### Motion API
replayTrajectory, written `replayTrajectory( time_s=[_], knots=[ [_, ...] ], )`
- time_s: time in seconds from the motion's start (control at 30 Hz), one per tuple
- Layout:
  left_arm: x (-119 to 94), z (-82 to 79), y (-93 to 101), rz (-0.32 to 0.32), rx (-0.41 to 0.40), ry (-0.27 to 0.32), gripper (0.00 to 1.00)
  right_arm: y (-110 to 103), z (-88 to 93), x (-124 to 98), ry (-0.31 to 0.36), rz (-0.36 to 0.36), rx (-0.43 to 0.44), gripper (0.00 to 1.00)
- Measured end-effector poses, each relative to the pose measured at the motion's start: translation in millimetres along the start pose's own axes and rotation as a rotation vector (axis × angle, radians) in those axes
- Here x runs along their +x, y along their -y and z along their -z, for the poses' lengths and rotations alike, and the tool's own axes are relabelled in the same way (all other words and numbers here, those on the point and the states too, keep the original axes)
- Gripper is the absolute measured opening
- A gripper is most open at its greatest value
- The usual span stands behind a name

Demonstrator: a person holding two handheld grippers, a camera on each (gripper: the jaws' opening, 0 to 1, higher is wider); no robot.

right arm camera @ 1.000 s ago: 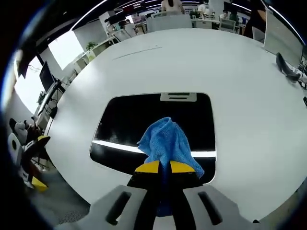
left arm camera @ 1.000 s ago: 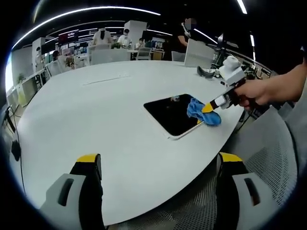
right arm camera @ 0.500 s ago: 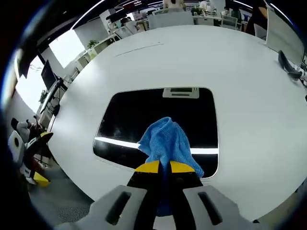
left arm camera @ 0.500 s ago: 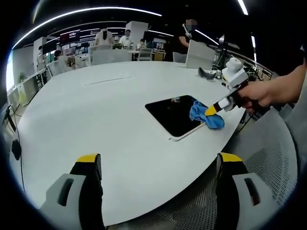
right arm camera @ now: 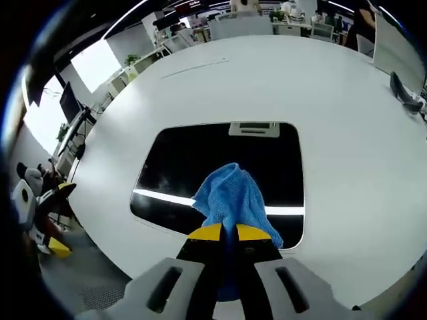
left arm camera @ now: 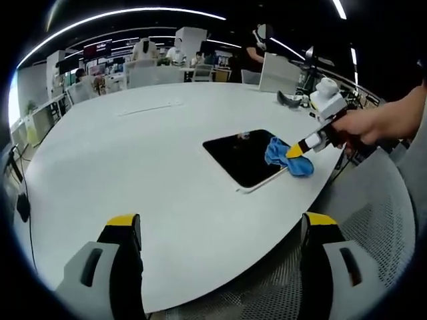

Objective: Wipe the mirror surface with the cleaning cloth until all visible marks leave the cleaned area.

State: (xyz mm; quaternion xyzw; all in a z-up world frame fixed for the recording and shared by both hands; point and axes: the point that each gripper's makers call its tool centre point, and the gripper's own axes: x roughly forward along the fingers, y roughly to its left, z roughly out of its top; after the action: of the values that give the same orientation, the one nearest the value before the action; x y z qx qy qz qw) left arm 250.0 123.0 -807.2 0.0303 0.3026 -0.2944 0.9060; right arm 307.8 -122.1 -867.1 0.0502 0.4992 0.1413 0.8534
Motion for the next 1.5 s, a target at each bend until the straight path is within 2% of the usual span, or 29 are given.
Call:
replayTrajectory(
  time_s=[0.67,1.3,1.5],
  knots=[
    [1,1.1,1.1,0.005,0.01,-0.01,0.99,19,-0.9,-6,0.005,0.006,0.048,0.0],
    [1,-0.5,0.6,0.003,0.003,0.003,0.99,53,2.2,-16,0.013,0.047,0.072,0.0],
    [1,-0.4,0.4,0.002,0.004,0.002,0.99,56,2.9,-18,0.017,0.051,0.078,0.0]
  ],
)
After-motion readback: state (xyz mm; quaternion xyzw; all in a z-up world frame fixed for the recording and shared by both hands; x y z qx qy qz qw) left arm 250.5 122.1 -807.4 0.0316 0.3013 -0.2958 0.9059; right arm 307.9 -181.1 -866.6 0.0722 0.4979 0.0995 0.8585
